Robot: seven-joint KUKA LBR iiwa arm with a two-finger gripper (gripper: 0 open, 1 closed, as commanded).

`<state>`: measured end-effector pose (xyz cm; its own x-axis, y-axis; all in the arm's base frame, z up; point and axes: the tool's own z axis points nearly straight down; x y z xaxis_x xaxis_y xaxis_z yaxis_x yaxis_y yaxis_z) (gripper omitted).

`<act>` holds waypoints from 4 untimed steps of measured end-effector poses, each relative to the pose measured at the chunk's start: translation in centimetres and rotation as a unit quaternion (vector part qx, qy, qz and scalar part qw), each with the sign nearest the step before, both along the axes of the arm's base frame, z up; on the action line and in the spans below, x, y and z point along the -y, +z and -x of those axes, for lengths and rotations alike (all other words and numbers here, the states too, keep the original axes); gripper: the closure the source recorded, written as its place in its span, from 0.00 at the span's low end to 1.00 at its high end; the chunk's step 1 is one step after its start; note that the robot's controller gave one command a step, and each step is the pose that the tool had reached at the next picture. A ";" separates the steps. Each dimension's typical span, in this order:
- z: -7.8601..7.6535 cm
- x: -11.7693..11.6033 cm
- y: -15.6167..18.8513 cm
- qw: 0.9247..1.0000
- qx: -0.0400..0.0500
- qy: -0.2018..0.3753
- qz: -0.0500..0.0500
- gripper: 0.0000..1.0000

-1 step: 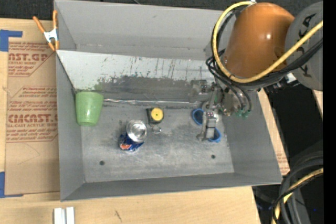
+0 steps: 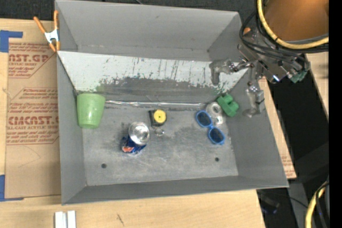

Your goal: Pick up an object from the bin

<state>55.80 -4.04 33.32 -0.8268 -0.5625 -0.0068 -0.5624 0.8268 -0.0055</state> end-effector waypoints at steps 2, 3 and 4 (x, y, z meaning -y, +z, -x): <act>-3.3 -6.3 -17.4 0.995 -0.004 -0.102 -0.003 0.00; -0.5 6.0 -18.4 0.994 -0.004 -0.107 0.001 0.00; -0.1 6.3 -26.5 0.977 -0.006 -0.214 -0.002 0.00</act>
Offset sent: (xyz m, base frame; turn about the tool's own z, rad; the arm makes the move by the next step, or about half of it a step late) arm -0.0419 -0.0118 -0.1214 0.0294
